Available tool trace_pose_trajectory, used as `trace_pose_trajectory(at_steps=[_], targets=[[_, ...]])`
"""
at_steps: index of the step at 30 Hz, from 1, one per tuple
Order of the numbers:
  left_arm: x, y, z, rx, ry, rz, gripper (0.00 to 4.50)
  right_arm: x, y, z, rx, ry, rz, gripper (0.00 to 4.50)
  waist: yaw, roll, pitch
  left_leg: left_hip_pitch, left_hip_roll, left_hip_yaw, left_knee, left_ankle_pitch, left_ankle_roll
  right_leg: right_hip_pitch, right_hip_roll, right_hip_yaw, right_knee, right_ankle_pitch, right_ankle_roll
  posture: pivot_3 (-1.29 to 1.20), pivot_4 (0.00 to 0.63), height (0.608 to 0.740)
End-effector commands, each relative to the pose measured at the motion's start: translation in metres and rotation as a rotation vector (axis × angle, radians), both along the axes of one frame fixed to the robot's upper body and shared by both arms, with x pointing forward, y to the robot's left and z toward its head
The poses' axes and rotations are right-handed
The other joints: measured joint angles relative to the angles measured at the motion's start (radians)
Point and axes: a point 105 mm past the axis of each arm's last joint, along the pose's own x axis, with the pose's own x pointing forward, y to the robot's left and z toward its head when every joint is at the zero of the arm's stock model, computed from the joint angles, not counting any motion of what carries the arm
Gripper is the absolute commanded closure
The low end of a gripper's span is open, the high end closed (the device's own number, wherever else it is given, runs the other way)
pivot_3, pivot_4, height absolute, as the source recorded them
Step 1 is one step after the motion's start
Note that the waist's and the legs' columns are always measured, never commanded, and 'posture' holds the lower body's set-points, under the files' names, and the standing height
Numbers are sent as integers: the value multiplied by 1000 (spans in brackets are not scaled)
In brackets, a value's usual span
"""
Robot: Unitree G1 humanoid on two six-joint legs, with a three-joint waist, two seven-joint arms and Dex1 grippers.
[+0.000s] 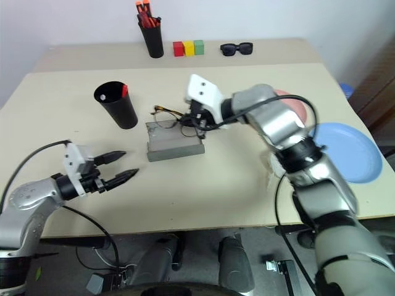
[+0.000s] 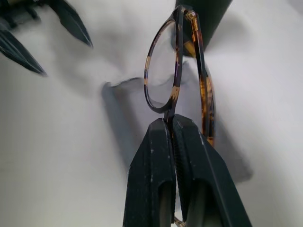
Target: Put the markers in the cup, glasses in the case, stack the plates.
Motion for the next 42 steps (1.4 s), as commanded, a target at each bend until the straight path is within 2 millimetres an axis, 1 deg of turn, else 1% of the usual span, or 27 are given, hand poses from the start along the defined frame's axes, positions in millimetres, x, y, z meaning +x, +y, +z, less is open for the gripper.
trace_pose_trajectory(at_steps=[1, 3, 5, 7, 11, 14, 21, 24, 27, 29, 31, 33, 34, 36, 38, 41, 42], targets=[[-5, 6, 14, -17, -63, 23, 1006, 9, 16, -1, -51, -69, 75, 4463, -1, 0, 0, 0, 0, 0, -1, 0, 0, 0, 0, 0, 1, 0, 0, 0, 150, 740], [-8, 7, 15, -18, -63, 23, 1006, 12, 18, -6, -72, -70, 99, 4463, 7, 0, 0, 0, 0, -1, -3, 1, -1, -2, 0, 0, 2, 0, 0, 0, 150, 740], [-14, 10, 15, -18, -63, 42, 1006, 13, 12, -20, -135, -62, 130, 4463, 9, 0, 0, 0, -1, -1, -3, 1, -1, -2, 0, -1, 2, 0, 0, 0, 150, 740], [-18, 12, 14, -15, -61, 58, 1006, 9, 5, -27, -169, -34, 168, 4463, 8, 0, 0, 0, -1, 0, -3, 0, -2, -3, 0, 0, 2, 1, 0, 0, 150, 740], [-20, 12, 14, -18, -58, 65, 1006, 2, -2, -32, -199, -5, 214, 4463, 2, 1, 0, 0, 0, 0, -3, 1, -3, -3, 2, 0, 3, 1, -1, 0, 150, 740], [-19, 10, 13, -20, -54, 63, 1006, 4, -6, -39, -221, 15, 201, 4463, 2, 1, 0, 0, 0, 0, -3, 1, -3, -3, 3, 0, 3, 1, -1, 0, 150, 740], [-13, 6, 12, -22, -53, 46, 1006, 2, -7, -45, -230, 58, 211, 4463, 3, 1, 0, 0, 0, 0, -4, 1, -3, -3, 3, 0, 3, 1, -2, 0, 150, 740], [-11, 5, 12, -22, -54, 46, 1006, 4, -5, -42, -213, 54, 198, 3541, 2, 1, 0, 0, 0, 0, -4, 1, -4, -3, 3, 0, 3, 1, -2, 0, 150, 740], [-10, 4, 13, -26, -56, 45, 1006, 6, -4, -36, -188, 36, 190, 2012, 2, 1, 0, 0, 0, 0, -4, 1, -4, -3, 3, 0, 3, 2, -2, 0, 150, 740], [-8, 2, 14, -36, -60, 47, 1006, 8, -3, -25, -144, 6, 175, 1035, 2, 1, 0, 0, 0, 0, -4, 1, -4, -3, 3, 0, 3, 1, -2, 0, 150, 740], [-6, -1, 18, -64, -63, 51, 1006, 10, -4, -14, -99, -24, 154, 1035, 3, 1, 0, 0, 0, 0, -4, 1, -4, -3, 3, 0, 3, 2, -2, 0, 150, 740], [2, -6, 20, -89, -48, 73, 1006, 10, -9, -4, -54, -56, 129, 1035, 6, 1, 0, 0, 0, 0, -4, 2, -4, -3, 3, 0, 3, 2, -2, 0, 150, 740], [7, -9, 21, -101, -38, 82, 1251, 8, -12, 0, -33, -71, 122, 986, 8, 1, 0, 0, 0, 0, -4, 2, -4, -3, 3, 0, 3, 2, -2, 0, 150, 740], [20, -21, 30, -129, -44, 88, 1820, 0, -22, 5, 8, -104, 113, 967, 15, 0, 0, 0, 0, -1, -4, 2, -4, -3, 3, 0, 3, 2, -1, 0, 150, 740], [33, -34, 37, -126, -49, 87, 2868, -9, -33, 3, 26, -129, 93, 967, 24, 0, 0, 0, 0, -1, -2, 2, -4, 0, 3, -2, 2, 2, -1, 0, 150, 740], [61, -53, 41, -80, -4, 131, 4350, -23, -56, -8, 22, -146, 24, 967, 33, -1, 0, 0, -2, -1, -1, 2, -4, 1, 3, -2, 3, 2, -1, 0, 150, 740], [69, -57, 43, -70, 5, 149, 4350, -28, -62, -9, 25, -151, 10, 967, 33, 0, 0, 0, -2, -1, 0, 2, -4, 1, 3, -2, 3, 2, -1, 0, 150, 740]])
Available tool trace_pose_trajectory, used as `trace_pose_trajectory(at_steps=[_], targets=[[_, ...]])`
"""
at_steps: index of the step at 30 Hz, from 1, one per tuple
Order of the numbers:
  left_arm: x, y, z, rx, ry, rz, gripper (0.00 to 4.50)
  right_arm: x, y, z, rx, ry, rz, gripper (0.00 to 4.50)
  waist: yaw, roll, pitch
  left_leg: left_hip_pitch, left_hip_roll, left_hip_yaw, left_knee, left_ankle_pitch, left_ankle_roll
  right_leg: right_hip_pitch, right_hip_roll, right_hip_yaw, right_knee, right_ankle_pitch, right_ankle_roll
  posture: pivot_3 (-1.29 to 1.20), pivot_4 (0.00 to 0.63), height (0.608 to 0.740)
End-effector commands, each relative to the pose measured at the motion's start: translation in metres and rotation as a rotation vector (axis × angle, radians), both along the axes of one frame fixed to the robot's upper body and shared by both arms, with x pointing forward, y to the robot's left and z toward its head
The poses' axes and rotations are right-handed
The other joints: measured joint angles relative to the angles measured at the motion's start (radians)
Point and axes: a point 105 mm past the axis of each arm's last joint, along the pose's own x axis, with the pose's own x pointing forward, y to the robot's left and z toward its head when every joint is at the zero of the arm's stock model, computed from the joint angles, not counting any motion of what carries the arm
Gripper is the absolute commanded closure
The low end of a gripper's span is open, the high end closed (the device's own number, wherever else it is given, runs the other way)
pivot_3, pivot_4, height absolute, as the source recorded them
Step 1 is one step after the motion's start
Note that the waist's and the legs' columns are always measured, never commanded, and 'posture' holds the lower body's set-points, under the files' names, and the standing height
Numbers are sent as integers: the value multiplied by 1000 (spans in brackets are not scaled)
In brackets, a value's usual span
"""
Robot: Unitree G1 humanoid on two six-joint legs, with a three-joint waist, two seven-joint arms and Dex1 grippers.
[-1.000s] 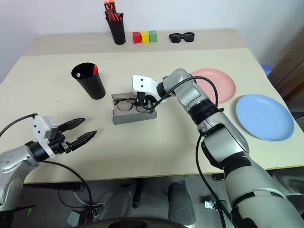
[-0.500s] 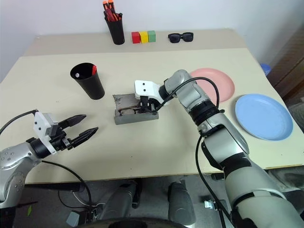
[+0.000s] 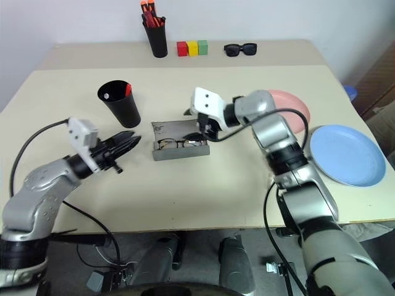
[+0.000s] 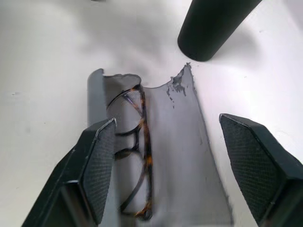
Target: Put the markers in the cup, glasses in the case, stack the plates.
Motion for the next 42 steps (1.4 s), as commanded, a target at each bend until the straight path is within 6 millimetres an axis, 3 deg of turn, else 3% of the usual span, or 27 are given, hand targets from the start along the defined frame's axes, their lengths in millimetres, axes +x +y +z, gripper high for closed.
trace_pose_trajectory(at_steps=[1, 6, 10, 14, 18, 28, 35, 42], targets=[[22, -12, 3, 38, 43, 61, 4350, -17, -12, 19, 57, -85, -23, 967, -2, 0, 0, 0, 0, 0, 0, 0, 0, 0, 0, 0, 0, 0, 0, 0, 150, 740], [62, -41, 11, 69, 132, 99, 4350, -44, -41, 8, 109, -91, -129, 967, 0, -1, 0, 0, 0, 0, 1, 0, 0, 1, 1, -1, 0, 0, 0, 0, 150, 740], [80, -52, 26, -1, 142, 105, 4350, -56, -50, -1, 126, -59, -191, 967, -7, -1, 1, 0, 0, 0, 1, 0, 0, 1, 0, -1, 0, 0, 1, 0, 150, 740], [99, -56, 18, 13, 273, 147, 4350, -62, -55, -7, 140, -43, -248, 967, -8, -1, 1, 0, 1, 0, 1, 0, 1, 1, 1, -1, 0, 0, 1, 0, 150, 740], [105, -63, 11, 46, 363, 138, 4350, -63, -56, -6, 153, -45, -265, 967, -6, -1, 1, 0, 0, 0, 2, 0, 1, 2, 0, -1, -1, 0, 1, 0, 150, 740], [93, -63, -12, 154, 492, 78, 4350, -59, -56, 0, 165, -65, -255, 967, -7, -1, 1, 0, 1, 0, 2, 0, 1, 2, 0, -1, 0, 0, 1, 0, 150, 740], [67, -59, -10, 229, 386, -69, 4350, -52, -63, -1, 167, -60, -280, 967, -21, -1, 1, 0, 2, -1, 1, 0, 0, 2, 0, -1, 0, 0, 1, 0, 150, 740], [36, -53, -25, 385, 272, -173, 4350, -36, -74, -2, 217, -31, -371, 967, -22, -1, 1, 1, 3, -1, 1, 0, 0, 2, -1, 0, 0, 0, 1, 0, 150, 740]])
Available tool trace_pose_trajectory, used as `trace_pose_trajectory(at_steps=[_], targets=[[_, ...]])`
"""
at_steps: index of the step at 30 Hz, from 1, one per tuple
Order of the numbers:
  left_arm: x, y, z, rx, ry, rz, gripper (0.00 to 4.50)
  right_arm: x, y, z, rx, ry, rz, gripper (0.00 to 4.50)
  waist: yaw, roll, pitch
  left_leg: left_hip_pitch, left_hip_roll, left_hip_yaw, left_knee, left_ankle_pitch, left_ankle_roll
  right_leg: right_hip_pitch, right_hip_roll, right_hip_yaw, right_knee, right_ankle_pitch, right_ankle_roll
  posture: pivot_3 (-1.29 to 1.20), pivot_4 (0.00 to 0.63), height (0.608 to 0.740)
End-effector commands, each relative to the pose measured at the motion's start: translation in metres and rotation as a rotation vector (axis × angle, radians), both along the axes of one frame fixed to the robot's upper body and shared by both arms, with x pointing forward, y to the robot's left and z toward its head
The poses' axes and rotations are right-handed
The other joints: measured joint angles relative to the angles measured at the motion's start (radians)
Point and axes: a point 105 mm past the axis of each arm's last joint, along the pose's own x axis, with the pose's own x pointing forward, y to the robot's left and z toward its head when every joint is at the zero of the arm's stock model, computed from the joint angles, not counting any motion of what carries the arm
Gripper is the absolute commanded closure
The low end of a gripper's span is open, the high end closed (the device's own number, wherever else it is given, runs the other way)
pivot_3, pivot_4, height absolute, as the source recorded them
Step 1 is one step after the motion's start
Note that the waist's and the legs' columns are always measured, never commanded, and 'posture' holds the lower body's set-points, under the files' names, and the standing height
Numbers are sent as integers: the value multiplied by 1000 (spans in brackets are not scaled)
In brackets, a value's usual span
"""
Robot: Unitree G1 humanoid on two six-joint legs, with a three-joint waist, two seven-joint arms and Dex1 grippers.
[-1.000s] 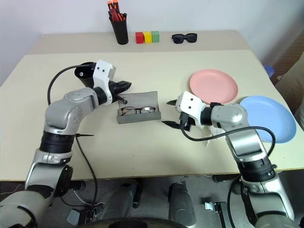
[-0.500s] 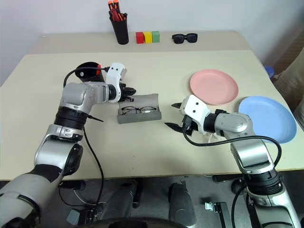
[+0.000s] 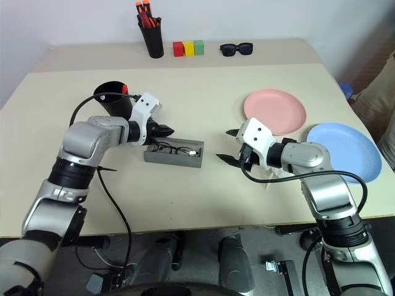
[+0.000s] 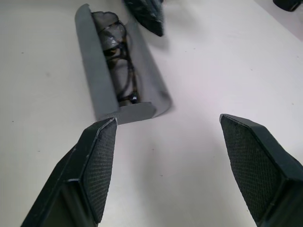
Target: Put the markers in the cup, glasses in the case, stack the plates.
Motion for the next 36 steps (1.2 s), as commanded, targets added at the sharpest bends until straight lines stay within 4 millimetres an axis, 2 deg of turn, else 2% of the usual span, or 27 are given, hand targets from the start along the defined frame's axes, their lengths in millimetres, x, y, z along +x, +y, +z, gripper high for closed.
trace_pose_trajectory(at_steps=[1, 5, 10, 12, 15, 19, 25, 30, 31, 33, 36], targets=[[-14, -4, 0, 52, -75, -87, 4350, 9, -7, 14, 33, -42, -45, 967, 1, 0, 0, 0, 0, 0, 0, 0, 0, 0, 0, 0, 0, 0, 0, 0, 150, 740], [-27, -5, -2, 52, -111, -126, 4350, 18, -13, 15, 45, -50, -92, 967, 4, 0, 0, 0, 0, 0, 0, 0, 0, 0, -1, 0, -1, 0, 0, 0, 150, 740], [-33, -1, -2, 47, -145, -113, 4350, 27, -18, 17, 51, -67, -134, 967, 3, 0, 0, 0, 0, 0, 0, 0, 0, 0, -1, 0, -1, 0, 0, 0, 150, 740], [-33, -2, 8, -9, -208, -107, 4350, 35, -25, 18, 45, -67, -184, 967, 2, 0, 0, 0, 0, 0, 0, 0, 0, 0, -1, 0, -1, 0, 0, 0, 150, 740], [-39, -5, 35, -161, -329, -131, 4350, 51, -43, 14, -25, -70, -291, 967, 1, 0, 0, 0, 0, 0, 0, 0, 0, 0, -1, 0, -1, 0, 0, 0, 150, 740], [-55, -3, 47, -296, -376, -185, 4350, 72, -65, 4, -126, -79, -418, 967, 1, 0, 0, 0, 0, 0, 0, 0, 0, 0, -1, 0, -1, 0, 0, 0, 150, 740], [-85, -5, 40, -340, -337, -300, 4350, 92, -84, -18, -297, -85, -468, 967, -2, 1, 0, 0, 0, 2, 0, 0, 0, 0, -1, 0, -1, 0, 0, 0, 150, 740], [-92, -5, 34, -345, -318, -300, 4350, 101, -88, -28, -352, -93, -475, 967, -1, 1, 0, 1, 0, 2, 1, 0, 0, 2, -1, 0, -1, 0, -1, 0, 150, 740], [-92, -5, 34, -346, -315, -294, 4404, 102, -89, -28, -359, -96, -473, 1512, -1, 1, 0, 1, 0, 2, 1, 0, 0, 2, -1, 0, -1, 0, -1, 0, 150, 740], [-93, -6, 33, -350, -314, -288, 4404, 102, -87, -27, -374, -107, -461, 2296, 0, 1, 0, 1, 0, 2, 1, 0, 0, 2, 0, 0, -1, 0, -1, 0, 150, 740], [-94, -8, 33, -364, -315, -287, 4404, 101, -85, -25, -371, -112, -449, 3836, -1, 1, 0, 1, 0, 2, 1, 0, 0, 2, 0, 0, -1, 0, -1, 0, 150, 740]])
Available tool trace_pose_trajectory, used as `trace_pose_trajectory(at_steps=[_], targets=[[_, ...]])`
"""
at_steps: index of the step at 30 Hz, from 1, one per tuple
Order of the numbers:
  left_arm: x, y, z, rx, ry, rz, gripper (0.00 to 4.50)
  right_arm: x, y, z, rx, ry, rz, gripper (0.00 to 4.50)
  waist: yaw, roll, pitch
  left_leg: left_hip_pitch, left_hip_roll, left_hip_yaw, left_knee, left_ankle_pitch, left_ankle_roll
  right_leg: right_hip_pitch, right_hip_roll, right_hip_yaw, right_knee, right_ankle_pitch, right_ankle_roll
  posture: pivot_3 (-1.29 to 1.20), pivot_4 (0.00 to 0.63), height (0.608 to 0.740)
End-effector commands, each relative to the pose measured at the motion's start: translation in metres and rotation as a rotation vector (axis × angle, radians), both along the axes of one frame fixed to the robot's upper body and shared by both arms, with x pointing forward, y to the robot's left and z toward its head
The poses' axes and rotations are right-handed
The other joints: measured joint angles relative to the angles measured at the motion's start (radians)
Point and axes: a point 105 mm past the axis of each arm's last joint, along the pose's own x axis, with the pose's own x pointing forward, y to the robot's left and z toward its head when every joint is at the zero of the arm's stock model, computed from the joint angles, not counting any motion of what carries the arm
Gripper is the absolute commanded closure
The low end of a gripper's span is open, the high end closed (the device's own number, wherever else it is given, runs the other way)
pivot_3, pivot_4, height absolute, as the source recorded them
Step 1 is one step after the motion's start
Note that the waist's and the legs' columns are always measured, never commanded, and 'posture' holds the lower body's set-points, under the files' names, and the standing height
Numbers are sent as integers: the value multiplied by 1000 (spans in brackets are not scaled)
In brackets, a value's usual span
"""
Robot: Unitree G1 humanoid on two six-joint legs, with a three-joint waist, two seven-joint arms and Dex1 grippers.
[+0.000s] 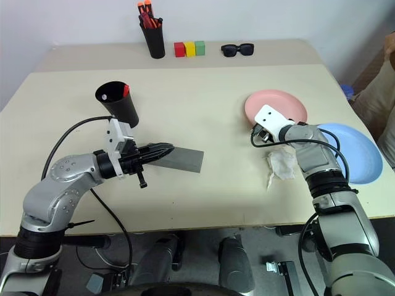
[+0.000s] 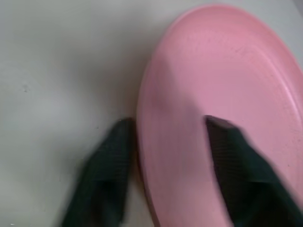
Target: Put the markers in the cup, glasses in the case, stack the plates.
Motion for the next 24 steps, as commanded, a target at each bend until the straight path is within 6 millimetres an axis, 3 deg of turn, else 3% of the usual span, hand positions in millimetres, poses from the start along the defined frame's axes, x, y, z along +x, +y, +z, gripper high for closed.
trace_pose_trajectory(at_steps=[1, 4, 7, 11, 14, 18, 20, 24], targets=[[-7, -6, 10, -29, -43, -25, 4404, 3, 4, 16, -1, -49, 18, 4309, 0, 0, 0, 0, 0, 0, 0, 0, 0, 0, 0, 0, 0, 0, 0, 0, 150, 740], [-7, -7, 9, -33, -43, -26, 4404, 3, 3, 21, -20, -73, 29, 4447, 0, 0, 0, 0, 0, 0, 0, 0, 0, 0, 0, 0, 0, 0, 0, 0, 150, 740], [-8, -11, 9, -33, -49, -41, 4404, -2, 4, 46, -81, -160, 64, 4447, 0, 1, 0, 0, 0, 0, 0, 0, 0, 0, 0, 0, 0, 0, 0, 0, 150, 740], [-10, -23, 11, -62, -47, -95, 4404, -26, -4, 87, -55, -226, 88, 4447, 8, 1, 1, -1, 0, -1, 0, 0, 0, 0, 0, 0, 0, 0, 0, 0, 150, 740], [-10, -32, 10, -71, -39, -136, 4404, -48, -17, 100, -68, -230, 81, 4447, 12, 1, 1, -1, -1, -1, 0, 0, 0, 0, 0, 0, 0, 0, 0, 0, 150, 740], [-7, -50, 8, -80, -37, -228, 4404, -96, -51, 103, -108, -159, 32, 4447, 33, 1, 0, -1, 0, -1, 1, -1, 1, 2, 0, -1, -2, -2, -3, 0, 150, 740], [-5, -58, 10, -92, -41, -272, 4404, -118, -70, 94, -117, -102, -37, 4447, 32, 2, 0, -1, -1, 0, 1, -1, 2, 2, -1, -1, -2, -2, -3, 0, 150, 740], [-3, -67, 10, -93, -44, -327, 4404, -144, -94, 78, -104, -38, -148, 4447, 18, 3, -1, 0, 0, 2, 3, -1, 2, 3, -2, 0, -2, -2, -3, 0, 150, 740]])
